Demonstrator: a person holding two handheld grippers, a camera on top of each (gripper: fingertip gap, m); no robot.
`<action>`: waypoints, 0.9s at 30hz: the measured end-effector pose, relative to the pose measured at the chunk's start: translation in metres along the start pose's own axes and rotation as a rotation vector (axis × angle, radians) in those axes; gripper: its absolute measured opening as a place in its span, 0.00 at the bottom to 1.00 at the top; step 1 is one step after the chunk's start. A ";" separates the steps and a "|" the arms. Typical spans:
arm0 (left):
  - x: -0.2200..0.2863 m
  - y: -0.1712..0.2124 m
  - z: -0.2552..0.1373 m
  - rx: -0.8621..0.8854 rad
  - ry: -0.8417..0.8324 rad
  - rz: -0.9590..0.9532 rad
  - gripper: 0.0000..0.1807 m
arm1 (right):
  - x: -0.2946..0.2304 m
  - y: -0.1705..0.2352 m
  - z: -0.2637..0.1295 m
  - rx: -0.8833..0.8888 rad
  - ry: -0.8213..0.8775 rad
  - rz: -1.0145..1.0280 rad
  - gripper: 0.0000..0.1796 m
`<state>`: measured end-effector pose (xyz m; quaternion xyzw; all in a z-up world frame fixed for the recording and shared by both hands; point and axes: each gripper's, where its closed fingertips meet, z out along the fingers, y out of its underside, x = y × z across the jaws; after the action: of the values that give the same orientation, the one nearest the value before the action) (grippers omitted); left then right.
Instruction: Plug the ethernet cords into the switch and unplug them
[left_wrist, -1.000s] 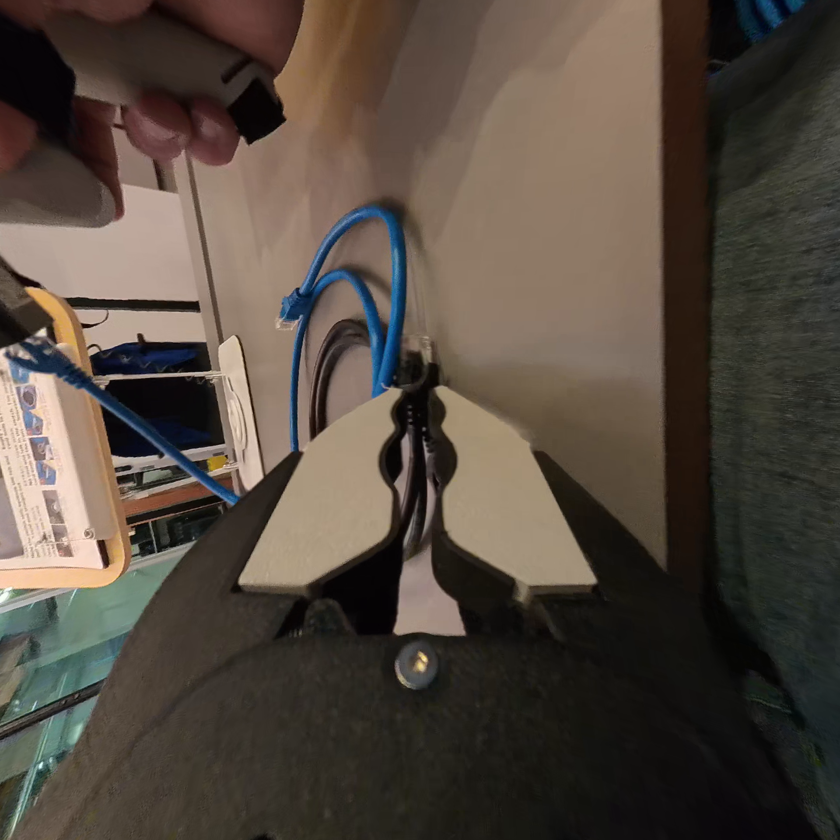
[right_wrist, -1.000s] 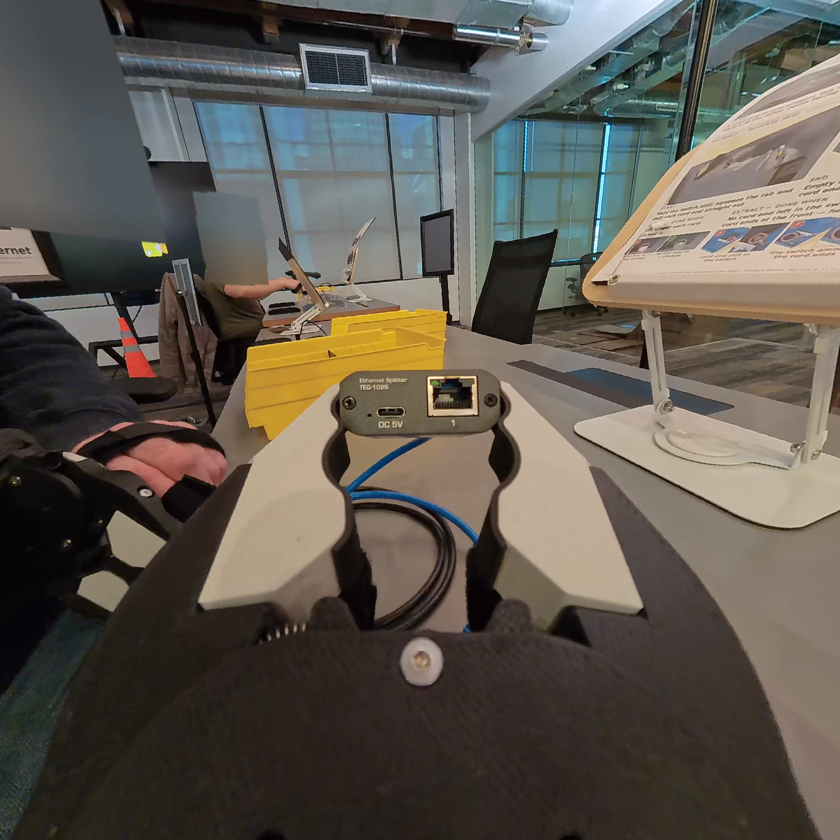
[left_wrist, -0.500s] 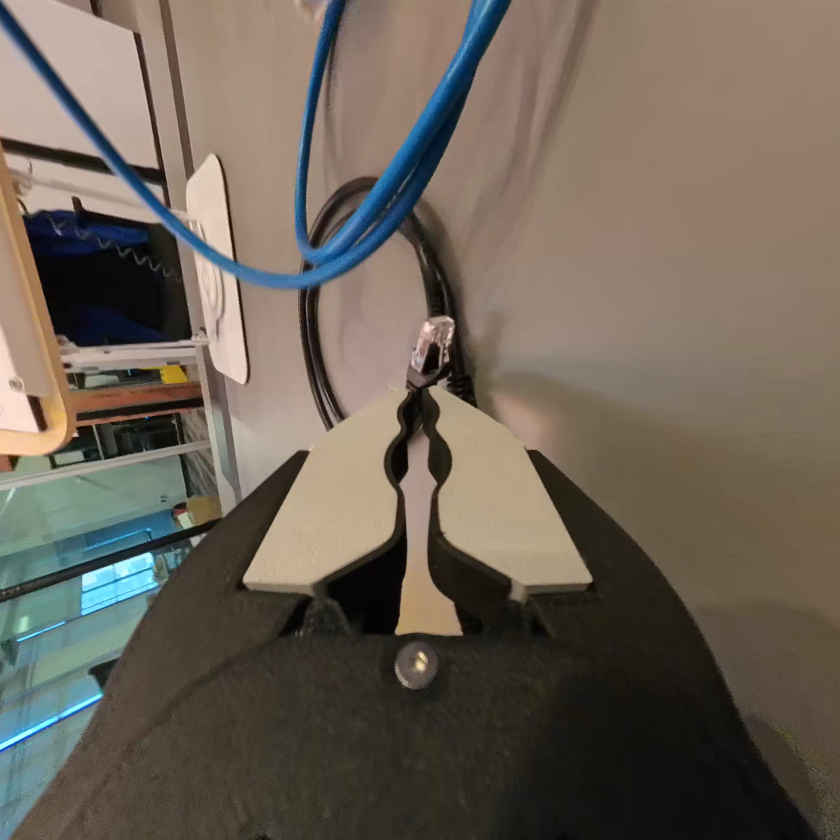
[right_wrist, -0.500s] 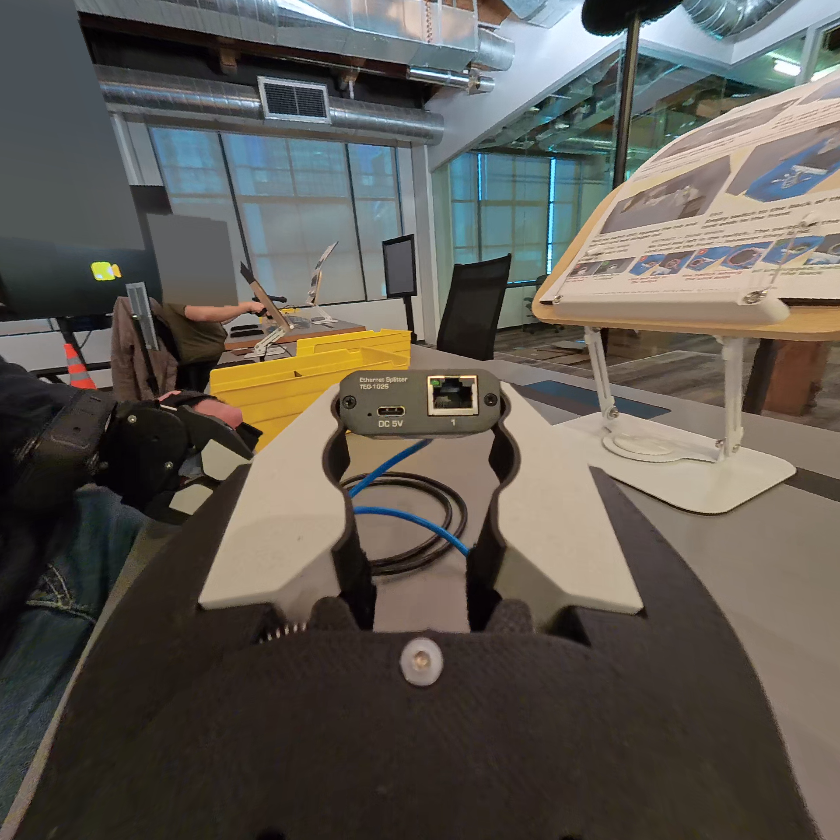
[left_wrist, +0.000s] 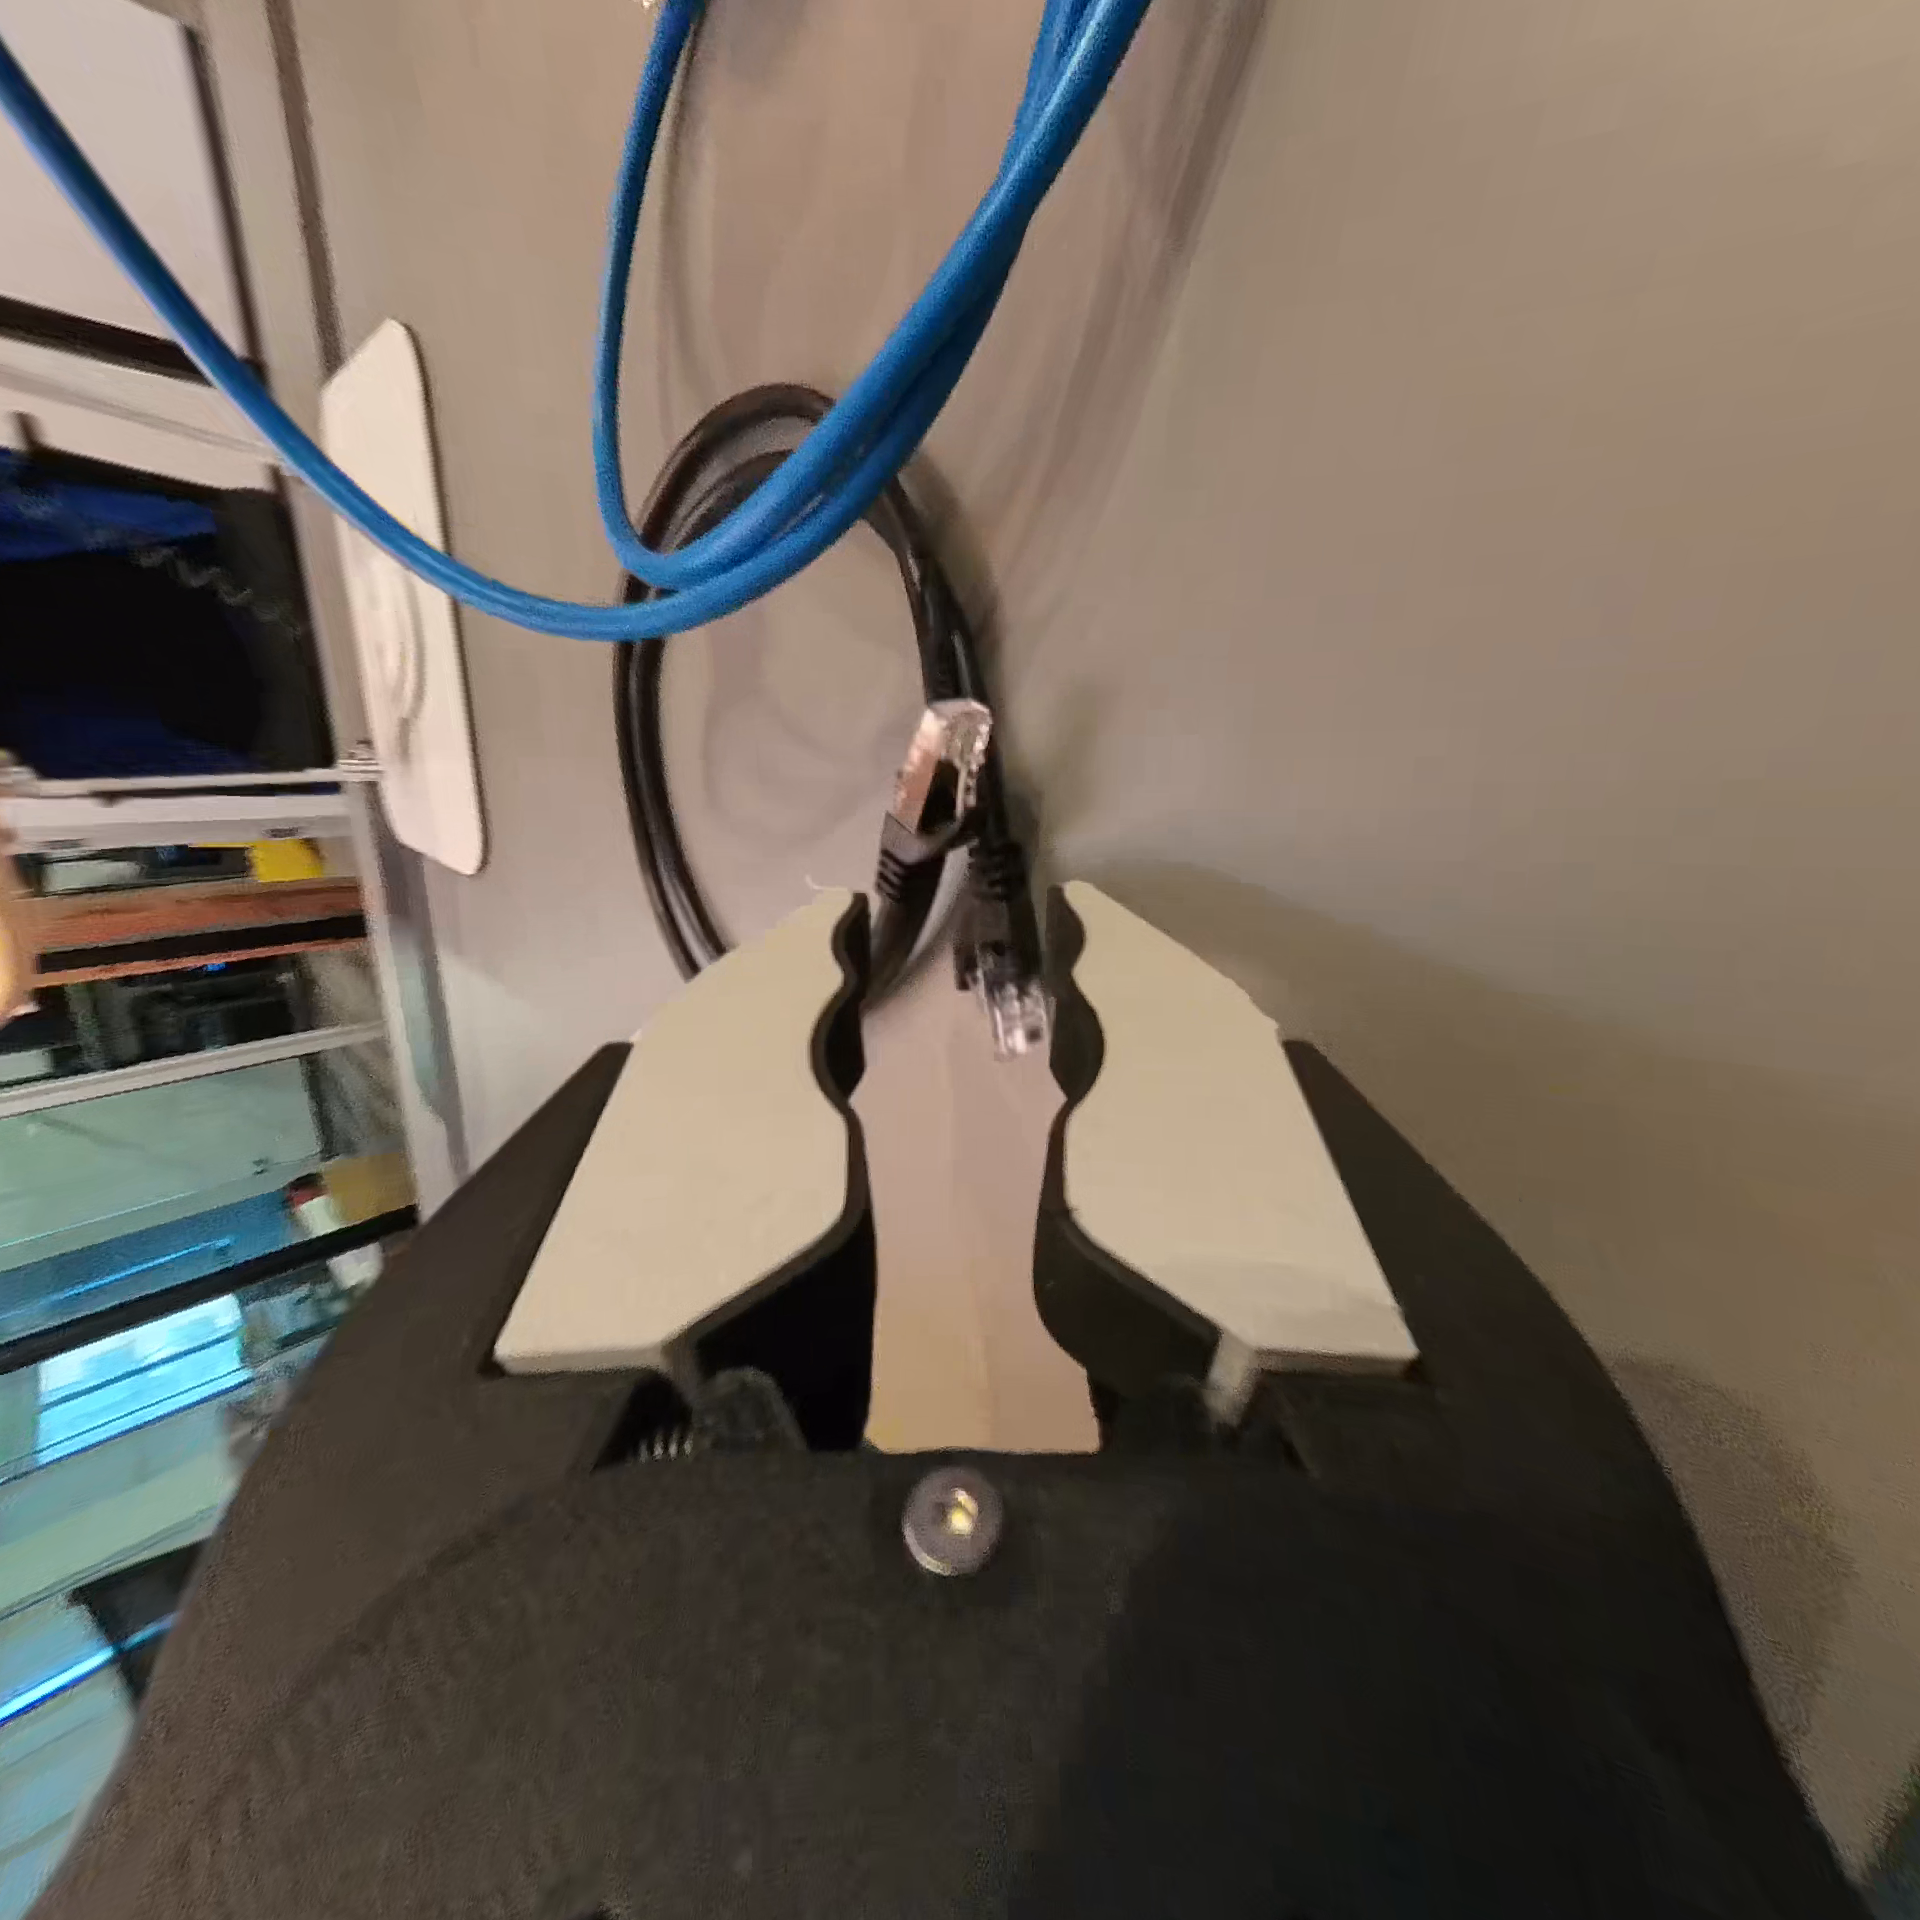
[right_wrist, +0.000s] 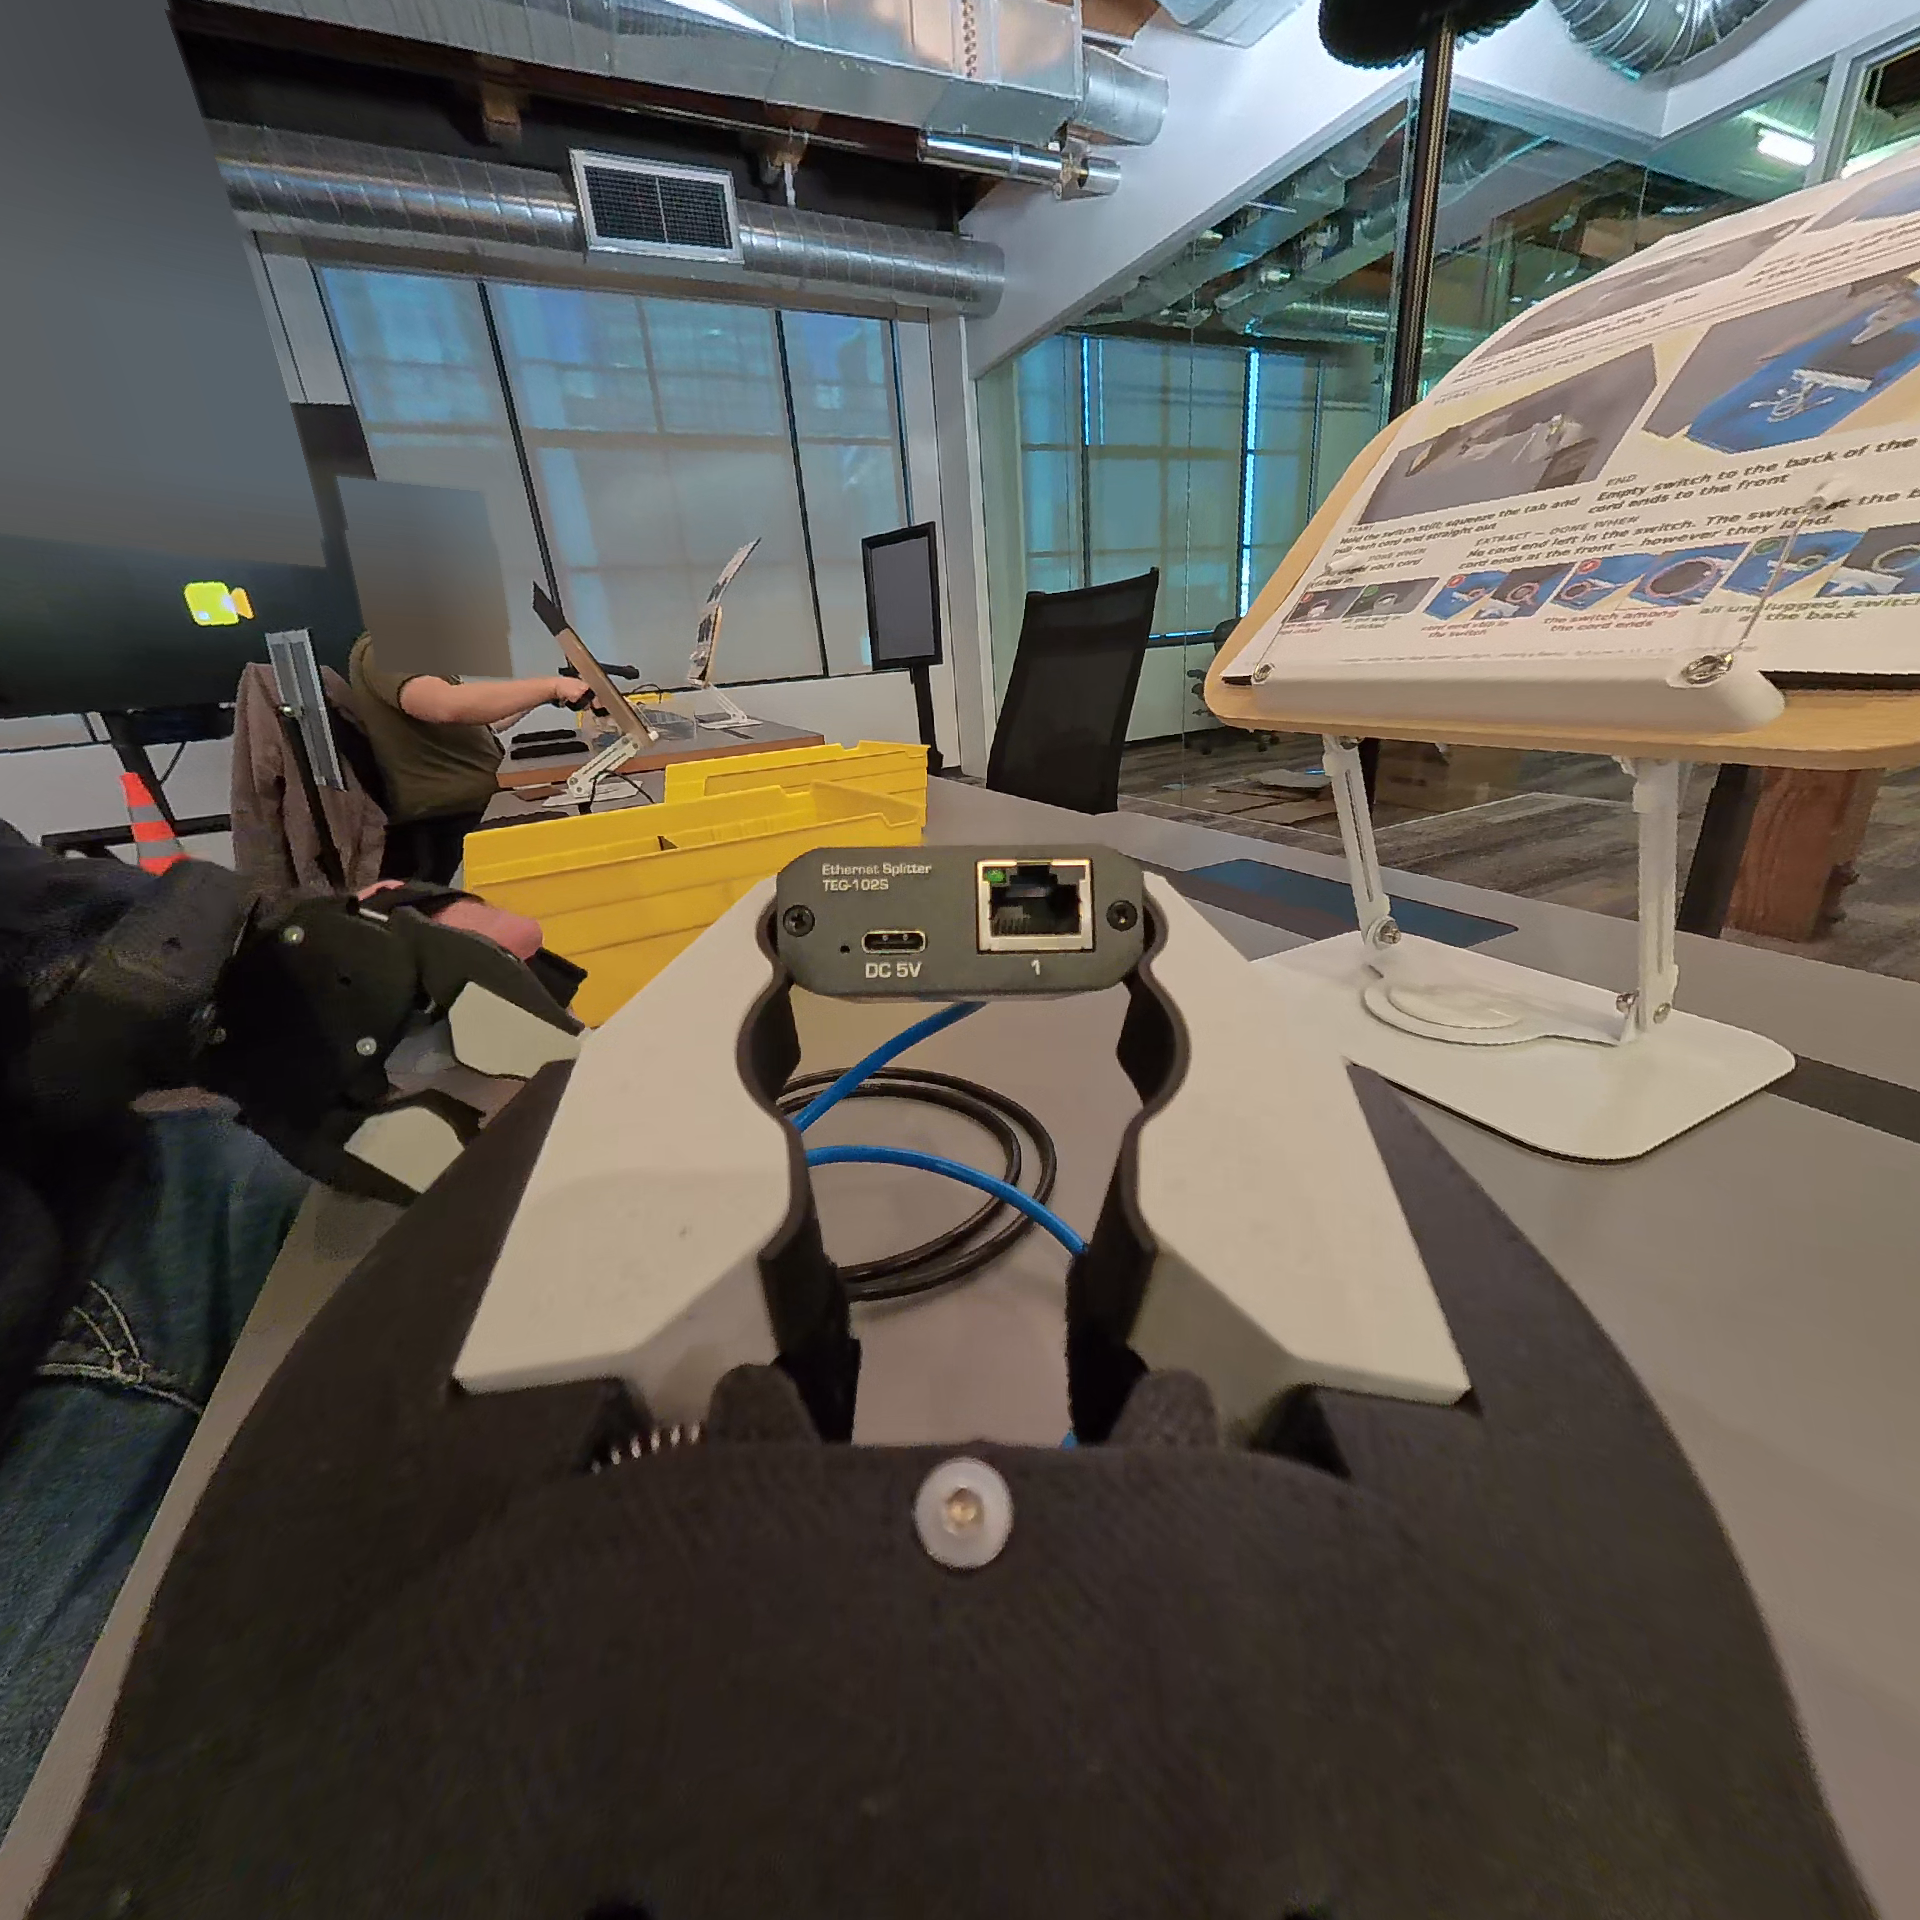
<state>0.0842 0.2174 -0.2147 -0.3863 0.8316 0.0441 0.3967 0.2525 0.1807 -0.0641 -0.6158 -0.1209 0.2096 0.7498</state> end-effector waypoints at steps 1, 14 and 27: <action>-0.002 -0.001 0.004 -0.013 -0.025 0.010 0.19 | 0.000 0.000 0.000 0.000 -0.001 0.000 0.34; -0.023 -0.004 0.025 -0.013 -0.197 -0.009 0.14 | -0.002 -0.002 0.001 0.006 -0.009 -0.005 0.34; -0.041 -0.007 0.036 0.008 -0.083 -0.091 0.09 | -0.002 -0.005 -0.001 0.020 -0.005 -0.006 0.34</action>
<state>0.1271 0.2515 -0.2088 -0.4198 0.7963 0.0385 0.4338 0.2523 0.1782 -0.0593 -0.6073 -0.1226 0.2101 0.7563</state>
